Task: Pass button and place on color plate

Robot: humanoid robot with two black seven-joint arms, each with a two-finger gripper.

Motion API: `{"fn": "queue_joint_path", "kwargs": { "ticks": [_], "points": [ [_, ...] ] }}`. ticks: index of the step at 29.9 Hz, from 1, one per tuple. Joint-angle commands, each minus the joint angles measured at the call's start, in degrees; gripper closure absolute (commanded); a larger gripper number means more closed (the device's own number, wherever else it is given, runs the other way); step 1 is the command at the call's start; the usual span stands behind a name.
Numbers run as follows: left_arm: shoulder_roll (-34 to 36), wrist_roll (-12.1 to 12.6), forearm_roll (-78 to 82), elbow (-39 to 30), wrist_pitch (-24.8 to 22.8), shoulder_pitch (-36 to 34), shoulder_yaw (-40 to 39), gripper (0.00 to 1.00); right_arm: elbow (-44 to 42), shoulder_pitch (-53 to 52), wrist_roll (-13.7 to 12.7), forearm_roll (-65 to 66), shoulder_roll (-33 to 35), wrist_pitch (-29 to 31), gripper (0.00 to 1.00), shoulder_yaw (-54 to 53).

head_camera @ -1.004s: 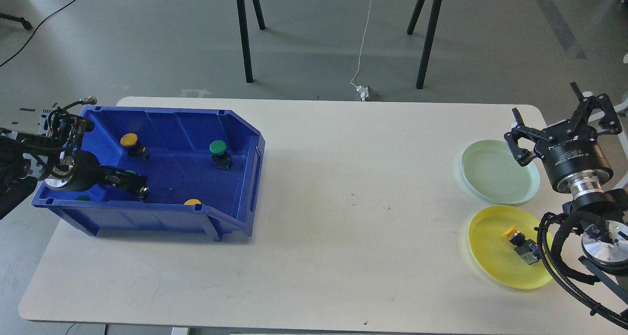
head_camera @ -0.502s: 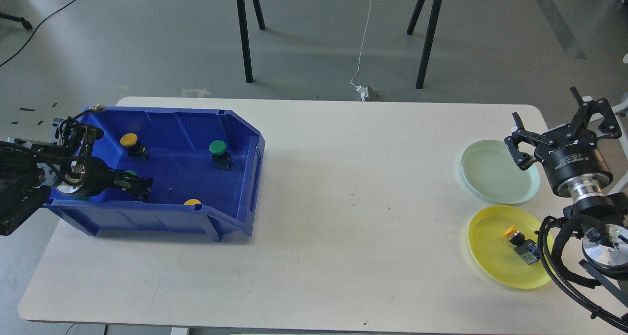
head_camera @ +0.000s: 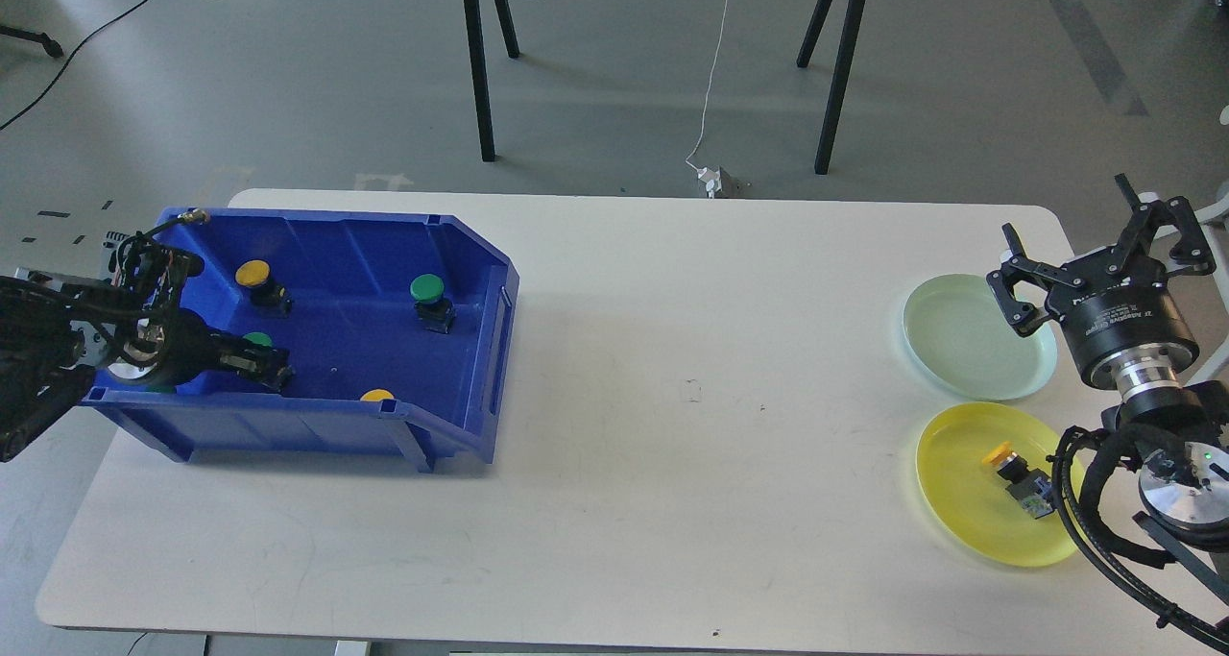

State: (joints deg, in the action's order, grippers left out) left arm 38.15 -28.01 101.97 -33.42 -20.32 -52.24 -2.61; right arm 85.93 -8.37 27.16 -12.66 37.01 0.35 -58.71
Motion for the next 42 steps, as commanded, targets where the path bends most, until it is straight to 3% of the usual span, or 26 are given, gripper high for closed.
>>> {"fn": "queue_joint_path", "kwargs": {
  "ticks": [1, 7, 11, 15, 20, 23, 27, 32, 42],
  "points": [
    [5.52, 0.01, -1.59, -8.91, 0.80, -3.04, -2.22, 0.95, 0.11, 0.02, 0.00, 0.00, 0.00, 0.00, 0.04, -0.01],
    [13.27, 0.01, -14.93, -27.46, 0.55, -5.95, -16.35, 0.95, 0.63, 0.02, -0.44, 0.88, 0.34, 0.09, 0.04, 0.69],
    [9.25, 0.01, -28.63, -33.19, -1.21, -5.51, -22.52, 0.95, 2.56, -0.07, -3.68, 8.85, 3.42, 0.18, 0.04, 2.45],
    [-0.51, 0.01, -39.82, -33.46, -1.30, -4.81, -23.14, 0.95, 6.08, -0.07, -7.64, 17.13, 8.33, 3.59, 0.03, 5.26],
    [-13.69, 0.01, -41.68, -31.97, -0.34, -2.00, -23.32, 0.95, 7.58, -2.17, -10.01, 16.61, 14.49, 19.04, 0.03, 9.13],
    [-18.27, 0.01, -41.24, -28.63, 0.72, -0.07, -23.67, 0.95, 7.14, -4.72, -13.00, 12.94, 14.50, 24.51, 0.04, 11.41],
    [-18.90, 0.01, -38.09, -28.19, 0.89, 0.47, -23.85, 0.95, 6.18, -11.65, -16.34, 2.04, 13.10, 25.58, 0.04, 17.20],
    [-19.16, 0.01, -34.39, -28.54, 0.98, 0.56, -23.85, 0.94, 3.37, -19.75, -16.52, 0.62, 6.51, 25.67, 0.03, 22.93],
    [-19.07, 0.01, -34.12, -28.63, 0.54, 0.56, -23.85, 0.94, -4.98, -23.27, -16.52, 0.44, -1.32, 25.49, 0.03, 25.13]
  ]
}}
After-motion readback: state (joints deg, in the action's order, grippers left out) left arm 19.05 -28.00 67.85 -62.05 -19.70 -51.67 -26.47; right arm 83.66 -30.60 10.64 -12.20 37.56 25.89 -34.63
